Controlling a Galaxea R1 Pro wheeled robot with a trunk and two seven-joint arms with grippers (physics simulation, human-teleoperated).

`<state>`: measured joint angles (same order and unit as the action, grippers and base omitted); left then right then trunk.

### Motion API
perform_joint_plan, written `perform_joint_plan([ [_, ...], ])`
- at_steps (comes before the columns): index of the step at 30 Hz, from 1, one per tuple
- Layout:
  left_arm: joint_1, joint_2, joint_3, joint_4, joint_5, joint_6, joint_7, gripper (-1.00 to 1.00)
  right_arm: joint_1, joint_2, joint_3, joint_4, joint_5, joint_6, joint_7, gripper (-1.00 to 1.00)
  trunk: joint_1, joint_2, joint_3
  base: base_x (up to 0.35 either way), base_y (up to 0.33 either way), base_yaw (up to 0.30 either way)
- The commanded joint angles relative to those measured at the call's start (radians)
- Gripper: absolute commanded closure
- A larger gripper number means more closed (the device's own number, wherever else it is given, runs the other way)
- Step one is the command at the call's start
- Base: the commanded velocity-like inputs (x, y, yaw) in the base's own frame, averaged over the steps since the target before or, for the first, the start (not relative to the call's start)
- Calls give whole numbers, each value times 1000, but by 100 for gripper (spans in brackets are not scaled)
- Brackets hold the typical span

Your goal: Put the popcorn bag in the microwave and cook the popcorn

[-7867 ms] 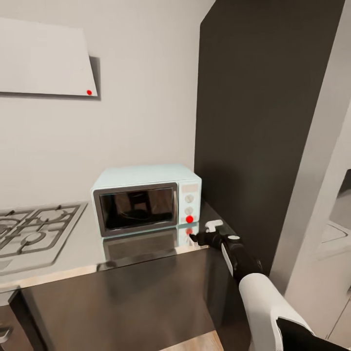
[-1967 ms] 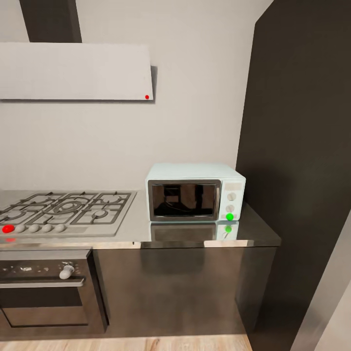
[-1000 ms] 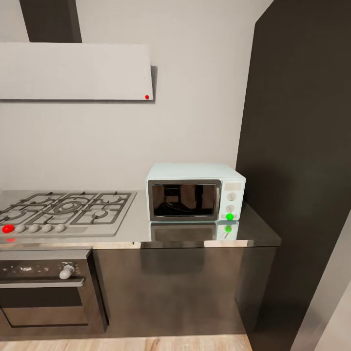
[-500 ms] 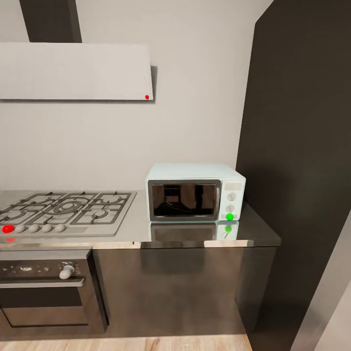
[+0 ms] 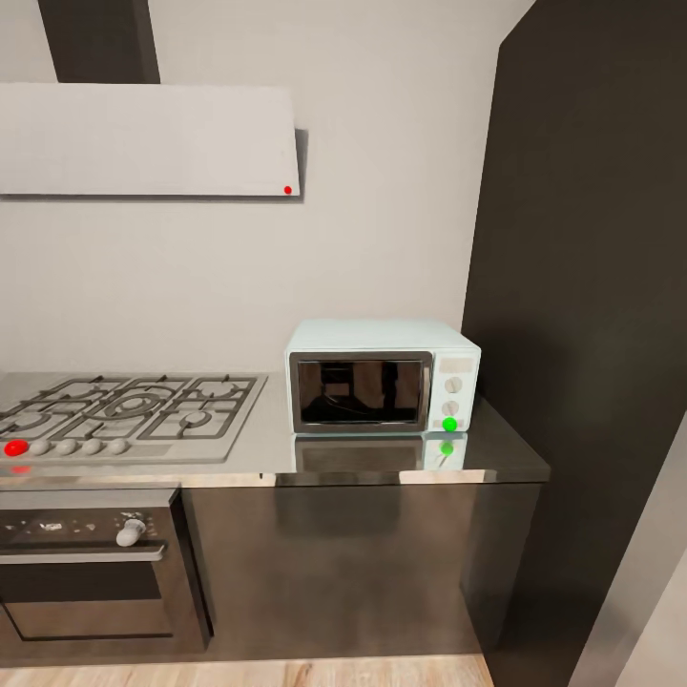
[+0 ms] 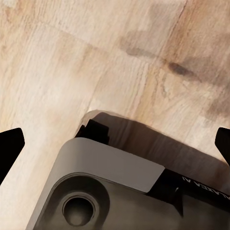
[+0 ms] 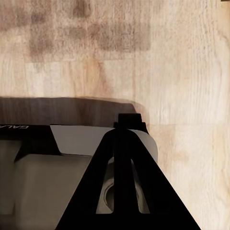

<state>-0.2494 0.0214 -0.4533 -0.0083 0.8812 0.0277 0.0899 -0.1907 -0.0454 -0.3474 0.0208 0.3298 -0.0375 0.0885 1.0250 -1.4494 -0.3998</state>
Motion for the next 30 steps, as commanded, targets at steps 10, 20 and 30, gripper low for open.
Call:
perform_joint_plan([
  [10,0,0,-8,-1,7,3,4,-100,-1,-1,-8,2,8,-4,2,100,0,-1,-1,0,0,0],
  [20,0,0,-8,-1,7,3,4,-100,-1,-1,-8,2,7,-4,2,100,0,-1,-1,0,0,0],
  [30,0,0,-8,-1,7,3,4,-100,-1,-1,-8,2,8,-4,3,100,0,-1,-1,0,0,0],
])
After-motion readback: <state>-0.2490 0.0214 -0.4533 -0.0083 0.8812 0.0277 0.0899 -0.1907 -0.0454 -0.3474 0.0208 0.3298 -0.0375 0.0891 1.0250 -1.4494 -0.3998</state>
